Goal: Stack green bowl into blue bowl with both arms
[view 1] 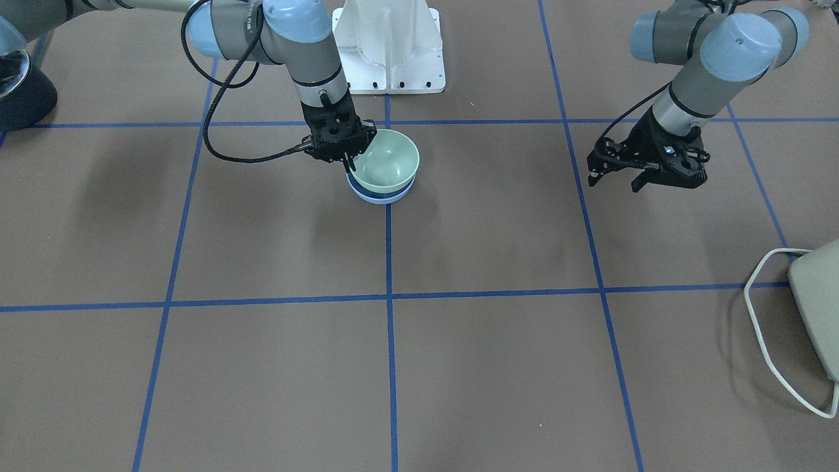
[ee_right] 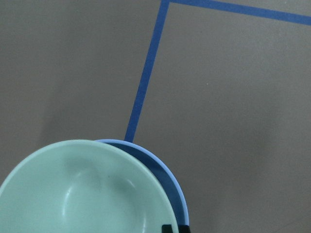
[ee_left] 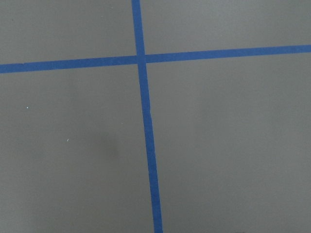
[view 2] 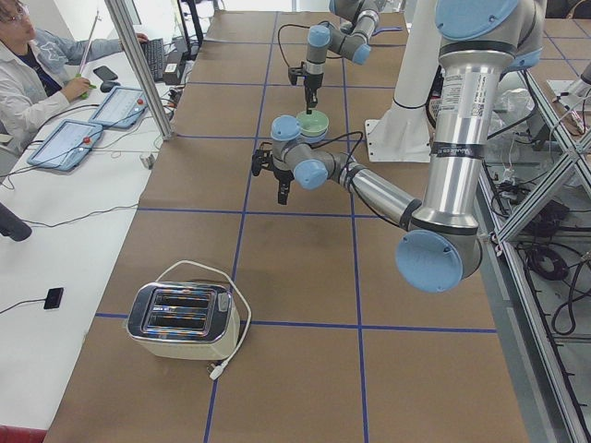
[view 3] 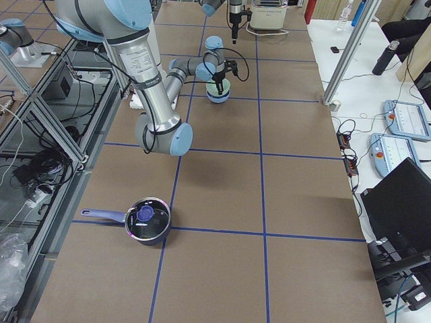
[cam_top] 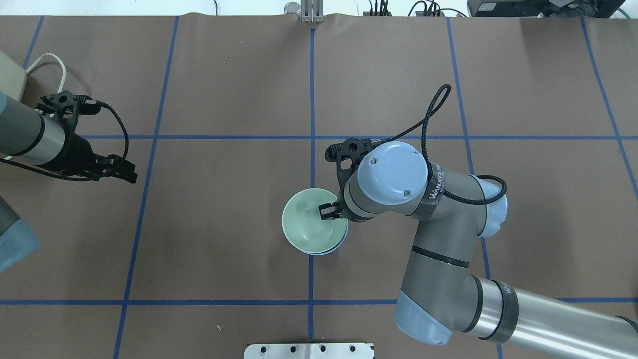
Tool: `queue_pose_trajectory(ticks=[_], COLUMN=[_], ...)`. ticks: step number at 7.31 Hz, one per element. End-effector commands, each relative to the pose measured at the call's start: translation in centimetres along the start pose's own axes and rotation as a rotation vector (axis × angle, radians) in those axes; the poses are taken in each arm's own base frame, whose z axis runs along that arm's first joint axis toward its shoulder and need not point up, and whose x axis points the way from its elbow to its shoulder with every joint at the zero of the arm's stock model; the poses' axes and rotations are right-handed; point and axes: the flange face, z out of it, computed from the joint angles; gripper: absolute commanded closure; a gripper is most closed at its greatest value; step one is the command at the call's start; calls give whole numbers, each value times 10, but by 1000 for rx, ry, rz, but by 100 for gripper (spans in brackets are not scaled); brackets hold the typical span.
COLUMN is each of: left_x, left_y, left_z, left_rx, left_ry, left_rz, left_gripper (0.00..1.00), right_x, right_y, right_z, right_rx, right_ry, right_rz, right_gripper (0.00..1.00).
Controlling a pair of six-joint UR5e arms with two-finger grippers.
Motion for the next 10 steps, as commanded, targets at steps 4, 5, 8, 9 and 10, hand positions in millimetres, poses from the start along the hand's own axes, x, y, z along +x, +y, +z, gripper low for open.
queue_pose_trajectory(ticks=[4, 5, 8, 9, 10], left_x=[1, 1, 0, 0, 0], left_y=[-1, -1, -1, -1, -1], left_z=[0, 0, 1, 1, 1], left_rx=[1, 1, 2, 1, 2], left_ry=[2, 2, 0, -1, 0], left_rz=[1, 1, 1, 0, 1], left_gripper=[11, 11, 11, 11, 11], right_x=[-2, -2, 1, 1, 1], right_y=[-2, -2, -2, -1, -1], right_z=[0, 0, 1, 2, 2], right_rx=[13, 13, 24, 23, 23], right_ry=[6, 6, 14, 15, 15], right_rz=[-2, -2, -4, -4, -4], right_gripper=[99, 61, 1, 1, 1])
